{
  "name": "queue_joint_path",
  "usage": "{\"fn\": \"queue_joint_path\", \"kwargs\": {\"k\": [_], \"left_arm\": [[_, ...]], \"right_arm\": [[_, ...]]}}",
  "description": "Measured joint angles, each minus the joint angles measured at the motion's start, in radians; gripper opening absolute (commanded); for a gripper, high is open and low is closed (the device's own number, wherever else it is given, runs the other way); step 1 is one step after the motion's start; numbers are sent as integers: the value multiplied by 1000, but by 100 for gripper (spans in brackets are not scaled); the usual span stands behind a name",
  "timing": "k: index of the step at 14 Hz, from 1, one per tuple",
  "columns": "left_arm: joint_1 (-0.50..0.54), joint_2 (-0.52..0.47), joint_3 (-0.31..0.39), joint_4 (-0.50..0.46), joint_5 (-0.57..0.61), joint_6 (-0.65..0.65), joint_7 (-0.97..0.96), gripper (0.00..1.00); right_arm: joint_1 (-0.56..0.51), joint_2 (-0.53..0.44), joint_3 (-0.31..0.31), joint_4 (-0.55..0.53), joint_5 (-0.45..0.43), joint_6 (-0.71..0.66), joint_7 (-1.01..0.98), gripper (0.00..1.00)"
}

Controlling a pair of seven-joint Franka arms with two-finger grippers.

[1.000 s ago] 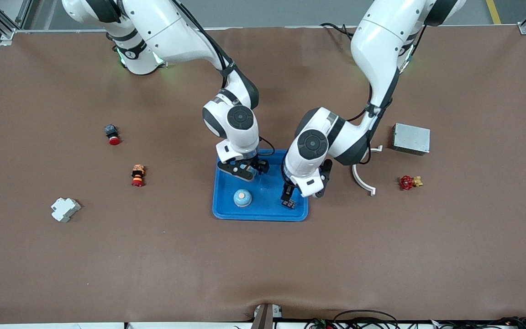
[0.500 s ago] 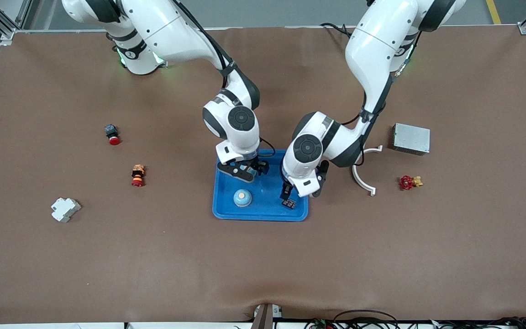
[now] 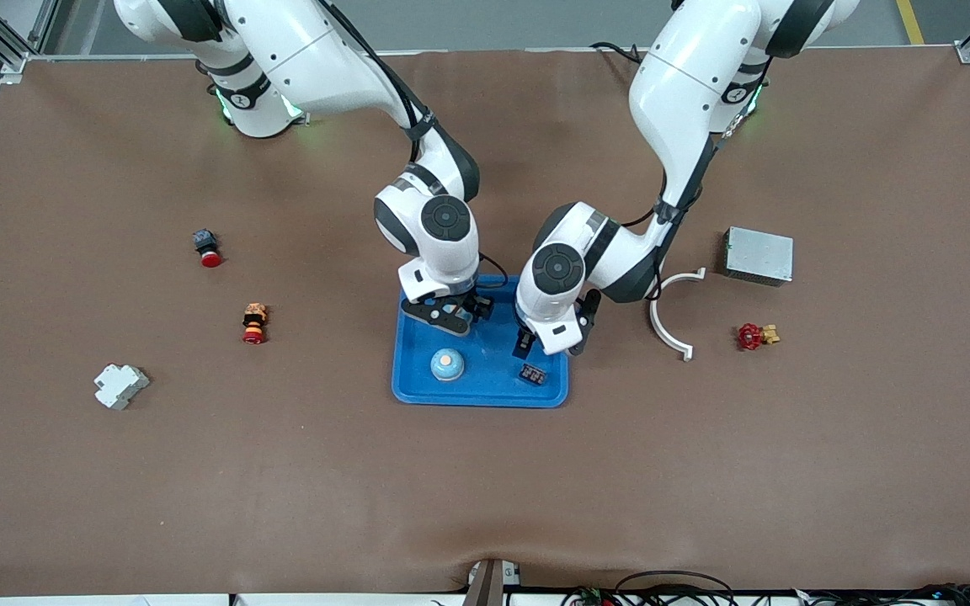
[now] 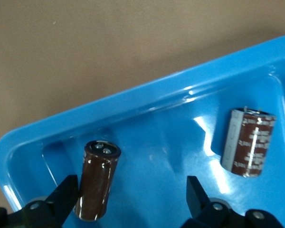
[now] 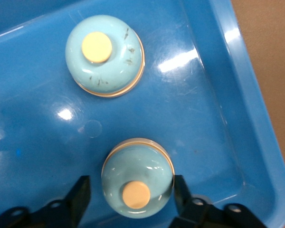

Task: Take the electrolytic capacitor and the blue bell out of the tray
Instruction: 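Grasp and lift the capacitor with the left gripper while the right gripper lifts the bell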

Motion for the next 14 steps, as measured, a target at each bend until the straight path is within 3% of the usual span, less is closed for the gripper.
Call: {"fn": "queue_joint_path", "kwargs": {"k": [2,4,6,9,14], "left_arm": [[0,0,2,-4,2,2,0,100],[0,0,2,-6,3,4,0,61],[0,0,2,-6,3,4,0,36],[0,0,2,-6,4,5,1,1],[1,-1,3,-5,5,7,4,0]], "right_arm": [[1,0,0,1,0,0,0,0],[1,0,0,2,0,0,0,0],[1,-1,1,5,0,-15,-2,0],[-6,-10,18,63,4,-149,-33,0],[-119,-124,24,150,84,-360,-335,0]]}}
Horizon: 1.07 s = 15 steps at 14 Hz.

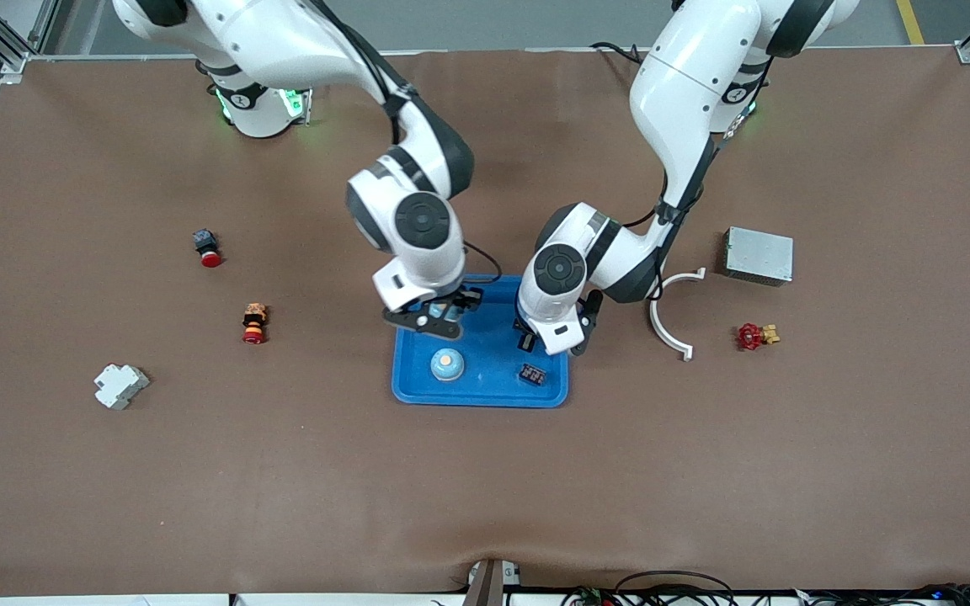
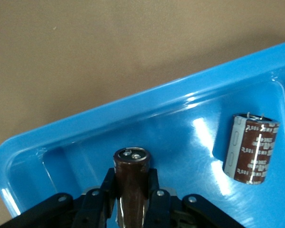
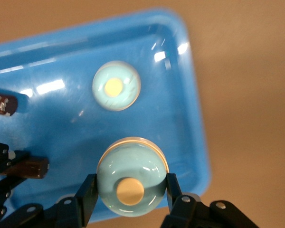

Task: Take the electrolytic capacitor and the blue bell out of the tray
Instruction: 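Grasp and lift the capacitor with the left gripper while the right gripper lifts the bell, then carry the capacitor toward the valve while the right gripper carries the bell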

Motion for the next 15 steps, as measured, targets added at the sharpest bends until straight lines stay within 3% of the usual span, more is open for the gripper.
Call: {"fn": "queue_joint_path", "kwargs": {"k": [5,10,15], "left_arm": [[13,-24,10,11,15,-28,22,0],[79,-185,12,24,17,-279,216,0],[196,-353,13,7,17,-499,547,0]], "right_arm": [[-151,-111,0,-64,5,-39,-308,0],[-276,-190,-2,-169,5,-33,-561,0],[-419,-250,-3,-343,4,90,-821,0]]}}
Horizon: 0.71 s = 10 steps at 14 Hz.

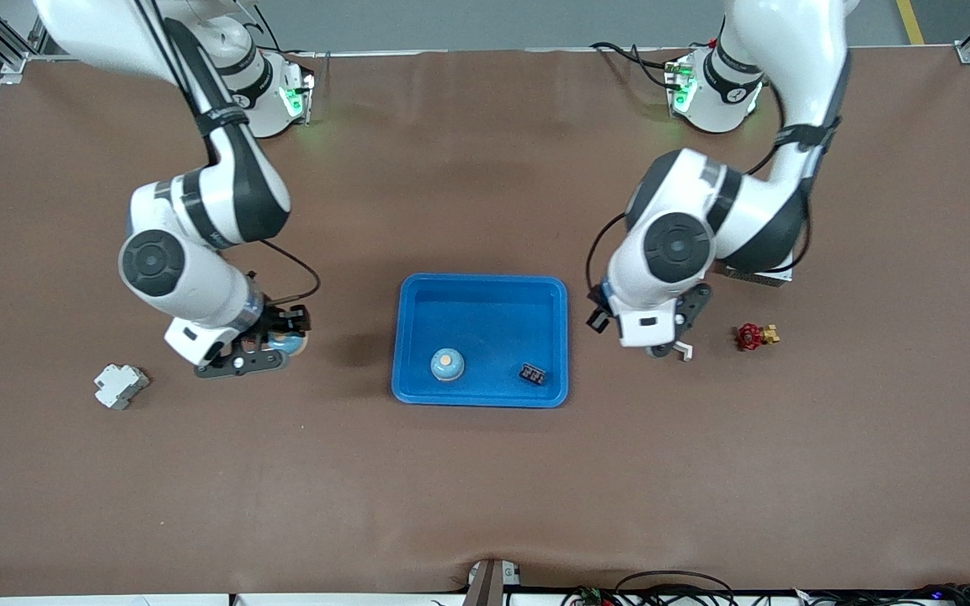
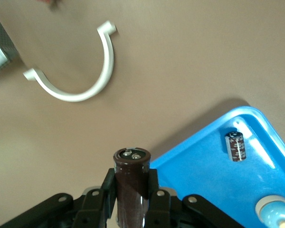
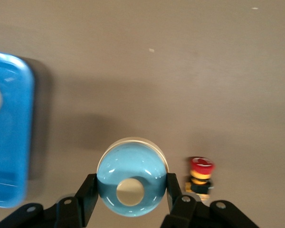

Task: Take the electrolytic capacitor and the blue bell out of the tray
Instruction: 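Carry the capacitor toward the valve while the right gripper carries the bell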

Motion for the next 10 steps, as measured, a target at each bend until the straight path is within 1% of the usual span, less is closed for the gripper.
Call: {"fn": "queue_joint_path", "kwargs": {"k": [2,5,8,10], "left_arm": [[74,-59,2,-33,0,-11,161,0],[238,-118,5,-84,6,-17,456,0],[389,-119,7,-113,74,6,739,0],[464,-104,7,-140,105,85,888,0]], "right_arm": [[-67,-18,0,-58,0,42,-113,0],[-161,-28,0,-145,0,134,-269,0],[-232,-28,1,-229,0,225,-402,0],[-286,-28,0,-257,0,258,-493,0]]}}
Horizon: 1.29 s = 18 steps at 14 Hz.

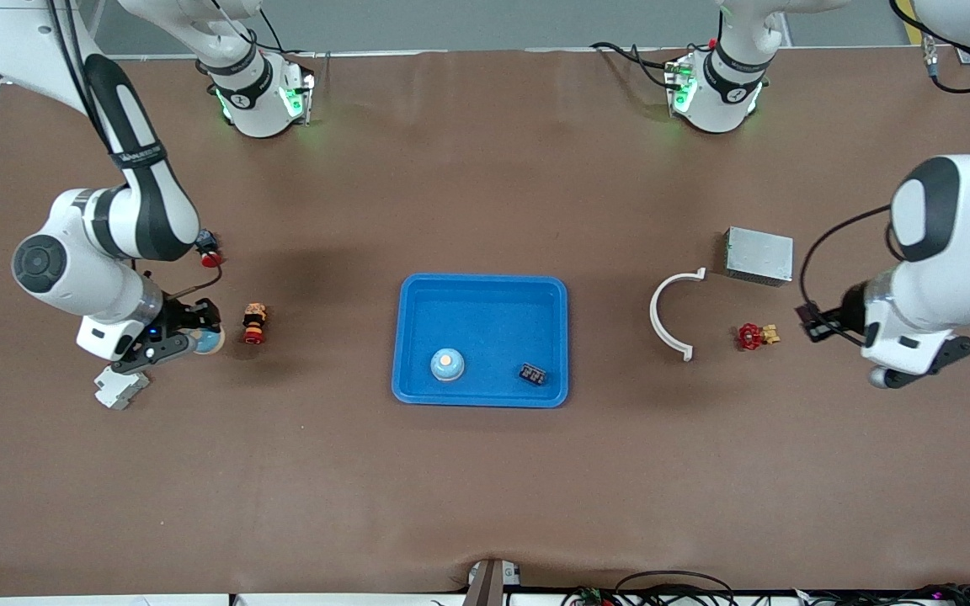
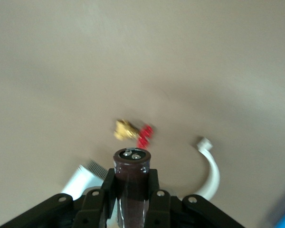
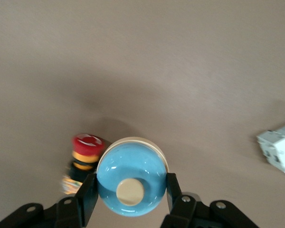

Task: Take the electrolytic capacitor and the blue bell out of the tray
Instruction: 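Carry the capacitor toward the valve while the right gripper carries the bell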

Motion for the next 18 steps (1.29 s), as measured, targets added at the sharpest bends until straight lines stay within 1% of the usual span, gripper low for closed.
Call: {"fn": "queue_joint_path", "kwargs": {"k": [3,6,8,12,16,18], "left_arm": [[68,43,0,-59,9,166,116,0],[72,125,-2,-73,53,270,129,0],[73,172,-3,-72,59,300,129,0],[96,231,-2,-58,64,305,129,0],[113,272,-1,-54,66,311,129,0],[117,291,-1,-54,67,368,128,0]], "right_arm": [[-63,0,0,-17,0,32,-94,0],[-94,5,1,-27,0,64,-148,0],[-109,15,1,-36,0,82,-165,0],[-114,36,4,-80,1,159,-169,0],[-114,52,8,-106,14,172,-169,0],[-114,55,9,-108,17,174,-169,0]]}}
